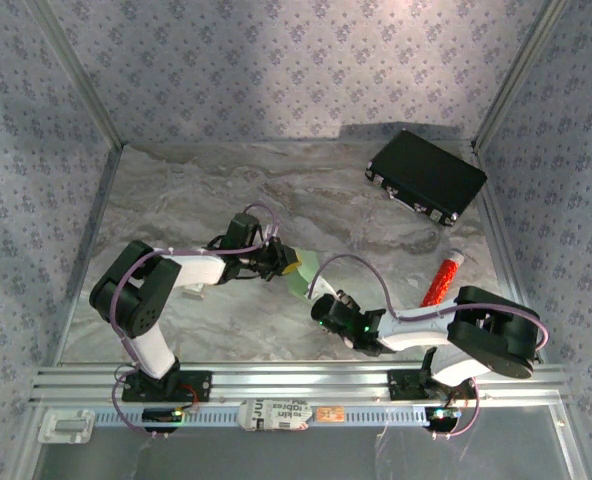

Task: Fold a paper plane with a square sheet of paper (pick it up from the middle)
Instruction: Fourth fold the wing at the center of the table.

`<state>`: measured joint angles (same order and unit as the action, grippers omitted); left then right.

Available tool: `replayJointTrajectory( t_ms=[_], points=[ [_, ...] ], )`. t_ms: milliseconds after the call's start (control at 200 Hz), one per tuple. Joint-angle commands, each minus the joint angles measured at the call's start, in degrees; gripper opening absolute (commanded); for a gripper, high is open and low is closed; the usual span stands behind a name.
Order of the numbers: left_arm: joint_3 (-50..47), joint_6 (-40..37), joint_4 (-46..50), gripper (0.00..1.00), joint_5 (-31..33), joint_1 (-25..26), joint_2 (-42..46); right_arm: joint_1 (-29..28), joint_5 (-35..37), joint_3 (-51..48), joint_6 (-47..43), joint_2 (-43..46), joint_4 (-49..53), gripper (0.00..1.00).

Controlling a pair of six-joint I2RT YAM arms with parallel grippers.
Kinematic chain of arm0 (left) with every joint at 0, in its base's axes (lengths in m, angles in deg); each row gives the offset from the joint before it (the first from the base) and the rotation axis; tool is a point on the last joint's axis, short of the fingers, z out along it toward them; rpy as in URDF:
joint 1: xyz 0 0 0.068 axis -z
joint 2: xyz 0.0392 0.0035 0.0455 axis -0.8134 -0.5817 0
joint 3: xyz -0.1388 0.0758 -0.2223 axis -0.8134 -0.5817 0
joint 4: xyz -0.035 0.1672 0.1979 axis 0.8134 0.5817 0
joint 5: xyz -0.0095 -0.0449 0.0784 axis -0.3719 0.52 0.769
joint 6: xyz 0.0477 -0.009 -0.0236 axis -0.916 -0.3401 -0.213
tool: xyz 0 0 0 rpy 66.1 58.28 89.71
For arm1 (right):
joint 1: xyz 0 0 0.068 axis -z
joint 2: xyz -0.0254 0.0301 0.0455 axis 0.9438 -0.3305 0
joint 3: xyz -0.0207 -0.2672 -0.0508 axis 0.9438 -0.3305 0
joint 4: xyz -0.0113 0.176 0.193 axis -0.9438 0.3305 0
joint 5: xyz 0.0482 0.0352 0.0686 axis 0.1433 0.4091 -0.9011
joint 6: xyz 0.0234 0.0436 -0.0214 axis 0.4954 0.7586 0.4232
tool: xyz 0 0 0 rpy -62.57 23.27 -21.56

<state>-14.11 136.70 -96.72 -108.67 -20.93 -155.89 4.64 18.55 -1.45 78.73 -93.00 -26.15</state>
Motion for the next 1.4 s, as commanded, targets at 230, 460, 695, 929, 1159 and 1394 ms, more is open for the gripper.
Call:
replayJointTrajectory(
  t_ms=[230, 460, 695, 929, 1159, 1394],
  points=[
    [0.6, 0.2, 0.7, 0.21, 0.7, 0.2, 2.3, 1.2, -3.3, 0.7, 2.0, -0.1, -1.4, 0.06],
    [-1.0, -1.4, 4.8, 0.53, 5.6, -0.2, 7.6, 4.2, -9.1, 2.0, 4.1, -2.4, -2.0, 0.06],
    [-2.3, -3.6, 10.6, 0.63, 9.6, -1.1, 13.3, 8.2, -17.5, 1.9, 7.1, -2.7, -4.3, 0.05],
    [-3.4, -3.6, 10.7, 0.63, 8.9, -1.5, 14.6, 11.4, -25.6, 1.3, 9.1, -3.1, -5.6, 0.05],
    [-3.7, -3.3, 10.3, 0.55, 8.5, -1.6, 14.8, 13.3, -29.5, 1.5, 12.1, -3.8, -5.7, 0.05],
    [-5.5, -2.7, 10.0, 0.45, 8.9, -1.6, 15.8, 15.2, -33.2, 1.8, 14.4, -5.1, -5.3, 0.05]
  ],
)
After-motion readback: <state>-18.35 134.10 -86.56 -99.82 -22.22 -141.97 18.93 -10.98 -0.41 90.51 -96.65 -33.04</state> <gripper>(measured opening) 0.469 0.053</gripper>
